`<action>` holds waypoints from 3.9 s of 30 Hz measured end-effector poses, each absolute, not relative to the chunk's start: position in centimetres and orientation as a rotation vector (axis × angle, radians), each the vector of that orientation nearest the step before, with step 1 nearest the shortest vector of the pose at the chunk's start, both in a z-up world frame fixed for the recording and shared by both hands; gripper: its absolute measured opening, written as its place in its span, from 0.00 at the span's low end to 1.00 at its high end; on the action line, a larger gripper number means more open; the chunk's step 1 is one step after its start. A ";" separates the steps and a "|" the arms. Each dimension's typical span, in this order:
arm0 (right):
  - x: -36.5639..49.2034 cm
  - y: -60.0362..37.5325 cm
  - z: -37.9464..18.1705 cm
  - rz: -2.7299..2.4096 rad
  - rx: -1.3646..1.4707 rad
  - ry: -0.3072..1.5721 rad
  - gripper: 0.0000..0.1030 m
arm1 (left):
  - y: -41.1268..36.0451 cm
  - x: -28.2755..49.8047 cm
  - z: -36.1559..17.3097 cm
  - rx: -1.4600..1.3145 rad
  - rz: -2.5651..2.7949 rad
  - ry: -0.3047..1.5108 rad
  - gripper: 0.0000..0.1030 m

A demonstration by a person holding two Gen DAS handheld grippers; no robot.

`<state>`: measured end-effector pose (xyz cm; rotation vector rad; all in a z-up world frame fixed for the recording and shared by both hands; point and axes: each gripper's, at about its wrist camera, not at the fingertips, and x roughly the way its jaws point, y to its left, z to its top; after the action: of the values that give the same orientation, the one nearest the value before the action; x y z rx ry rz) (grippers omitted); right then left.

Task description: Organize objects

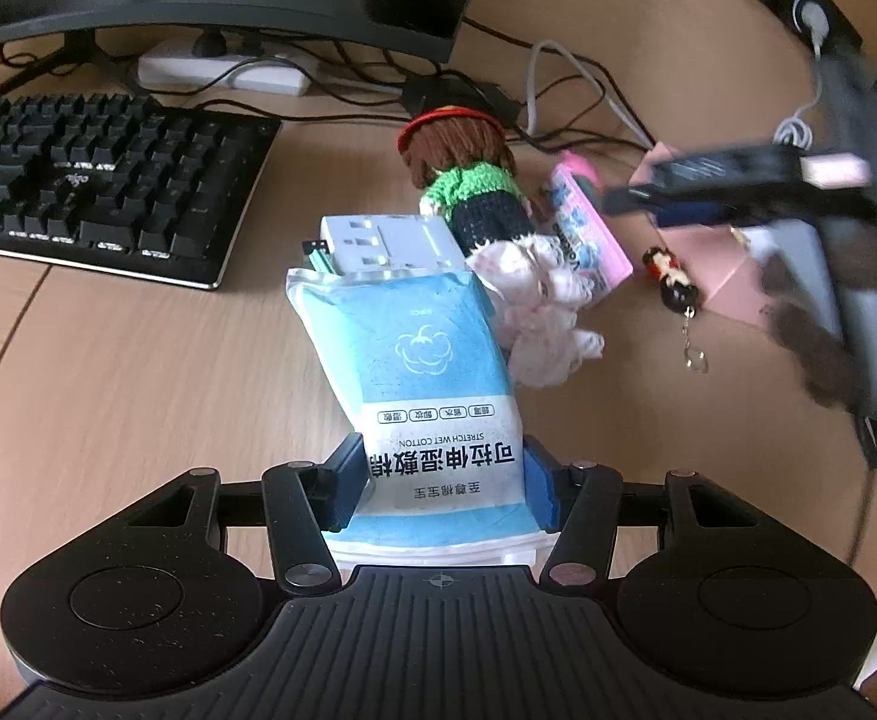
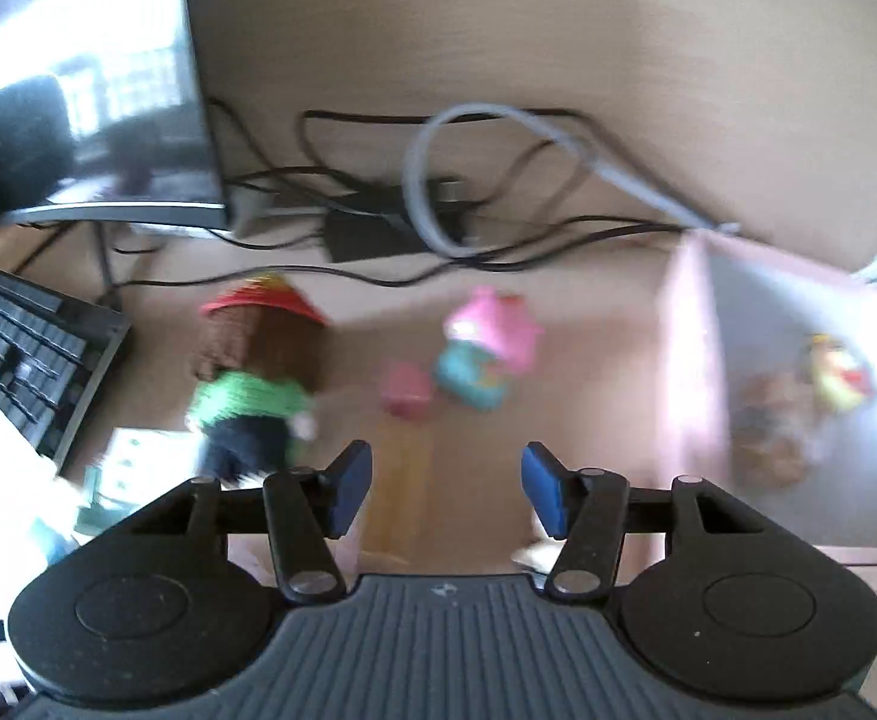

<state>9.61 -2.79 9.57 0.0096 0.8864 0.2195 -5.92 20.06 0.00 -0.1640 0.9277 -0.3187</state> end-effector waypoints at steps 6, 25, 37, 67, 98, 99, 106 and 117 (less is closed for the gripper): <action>13.6 1.1 4.7 0.205 0.048 0.990 0.22 | 19.5 -7.4 1.1 -0.077 -0.327 0.937 0.56; -5.9 -12.8 14.0 0.167 0.194 0.917 0.22 | 8.6 -6.1 8.8 -0.011 -0.720 0.980 0.55; -11.8 -20.3 13.9 -0.030 0.277 0.806 0.22 | -8.6 4.4 14.6 0.001 -0.810 0.696 0.57; 4.7 -24.8 22.2 0.010 0.270 0.423 0.38 | 7.1 -8.2 1.0 -0.087 -0.405 1.007 0.55; -5.2 -20.3 8.9 -0.065 0.150 0.778 0.93 | 11.5 10.6 -0.8 -0.229 -0.100 0.943 0.58; -5.7 -20.4 8.7 -0.075 0.146 0.791 0.93 | 11.0 11.5 -1.3 -0.209 -0.095 0.963 0.63; -8.6 -22.0 7.5 -0.152 0.151 0.854 0.97 | 7.6 14.7 -2.6 -0.088 -0.114 0.991 0.62; -6.5 -20.5 6.5 -0.076 0.100 0.842 1.00 | 6.6 3.2 3.8 -0.203 -0.369 0.876 0.54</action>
<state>-6.49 -20.50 6.50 0.1003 0.8421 -0.0759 3.17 6.60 3.78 -0.2035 0.8762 -0.3692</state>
